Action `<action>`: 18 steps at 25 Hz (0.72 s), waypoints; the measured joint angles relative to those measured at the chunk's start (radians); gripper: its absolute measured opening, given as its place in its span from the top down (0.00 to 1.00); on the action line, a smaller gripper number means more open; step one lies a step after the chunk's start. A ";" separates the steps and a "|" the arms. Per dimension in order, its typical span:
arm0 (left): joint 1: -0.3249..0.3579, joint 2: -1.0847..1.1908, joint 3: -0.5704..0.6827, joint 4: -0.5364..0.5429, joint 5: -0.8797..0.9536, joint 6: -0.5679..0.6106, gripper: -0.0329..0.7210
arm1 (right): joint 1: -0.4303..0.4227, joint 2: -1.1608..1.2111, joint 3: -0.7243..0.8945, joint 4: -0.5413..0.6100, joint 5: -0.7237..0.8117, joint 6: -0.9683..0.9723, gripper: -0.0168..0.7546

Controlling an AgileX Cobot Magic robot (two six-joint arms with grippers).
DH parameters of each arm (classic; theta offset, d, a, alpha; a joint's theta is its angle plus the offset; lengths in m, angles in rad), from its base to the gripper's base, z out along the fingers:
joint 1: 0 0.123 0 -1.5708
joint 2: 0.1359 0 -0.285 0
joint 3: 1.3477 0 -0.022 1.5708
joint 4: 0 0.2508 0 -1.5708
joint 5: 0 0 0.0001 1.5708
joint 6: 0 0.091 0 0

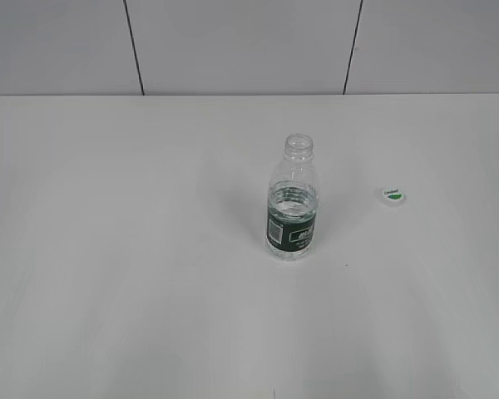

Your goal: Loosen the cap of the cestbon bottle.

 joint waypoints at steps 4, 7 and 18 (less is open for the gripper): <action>0.000 0.000 0.000 0.000 0.000 0.000 0.28 | -0.015 0.000 0.000 0.000 0.000 0.000 0.23; 0.000 0.000 0.000 0.000 0.000 0.000 0.28 | -0.015 0.000 0.000 0.000 0.000 0.000 0.23; 0.000 0.000 0.000 0.000 0.000 0.000 0.28 | -0.015 0.000 0.000 0.000 -0.001 0.000 0.23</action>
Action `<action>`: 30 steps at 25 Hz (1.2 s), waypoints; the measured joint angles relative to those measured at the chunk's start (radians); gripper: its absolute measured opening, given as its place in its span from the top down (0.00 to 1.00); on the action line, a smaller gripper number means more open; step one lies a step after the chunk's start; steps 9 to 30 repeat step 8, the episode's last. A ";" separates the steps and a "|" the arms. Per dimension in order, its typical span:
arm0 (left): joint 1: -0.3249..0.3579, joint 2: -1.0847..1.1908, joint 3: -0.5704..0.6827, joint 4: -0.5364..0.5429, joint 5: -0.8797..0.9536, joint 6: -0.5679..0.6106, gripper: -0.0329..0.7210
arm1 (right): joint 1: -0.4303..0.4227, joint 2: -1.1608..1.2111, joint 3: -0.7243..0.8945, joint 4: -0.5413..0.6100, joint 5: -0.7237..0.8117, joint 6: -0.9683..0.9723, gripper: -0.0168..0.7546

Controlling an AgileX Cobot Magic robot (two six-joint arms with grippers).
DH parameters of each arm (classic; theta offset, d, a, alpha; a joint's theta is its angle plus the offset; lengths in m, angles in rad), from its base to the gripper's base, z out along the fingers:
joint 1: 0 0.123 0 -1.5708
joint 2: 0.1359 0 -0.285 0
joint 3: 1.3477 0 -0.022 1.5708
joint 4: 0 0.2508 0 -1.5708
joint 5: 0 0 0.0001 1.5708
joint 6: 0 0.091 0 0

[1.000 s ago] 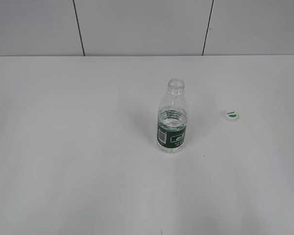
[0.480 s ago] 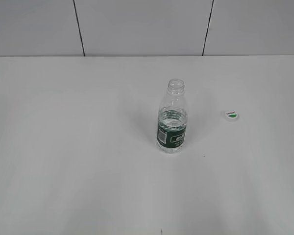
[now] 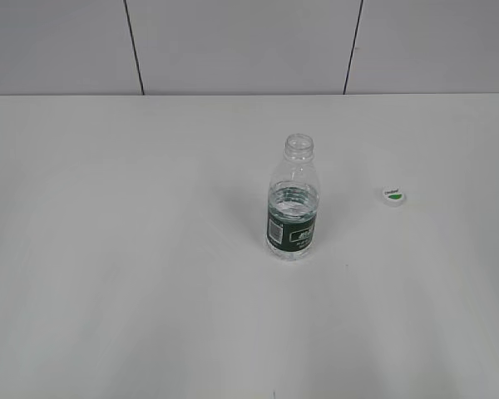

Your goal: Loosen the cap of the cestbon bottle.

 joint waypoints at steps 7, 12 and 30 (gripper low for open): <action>0.000 0.000 0.000 0.000 0.000 0.000 0.29 | 0.000 0.000 0.000 0.000 0.000 0.000 0.23; 0.000 0.000 0.000 0.000 0.000 0.000 0.29 | 0.000 0.000 0.000 0.000 0.000 0.000 0.23; 0.000 0.000 0.000 0.000 0.000 0.000 0.29 | 0.000 0.000 0.000 0.000 0.000 0.000 0.23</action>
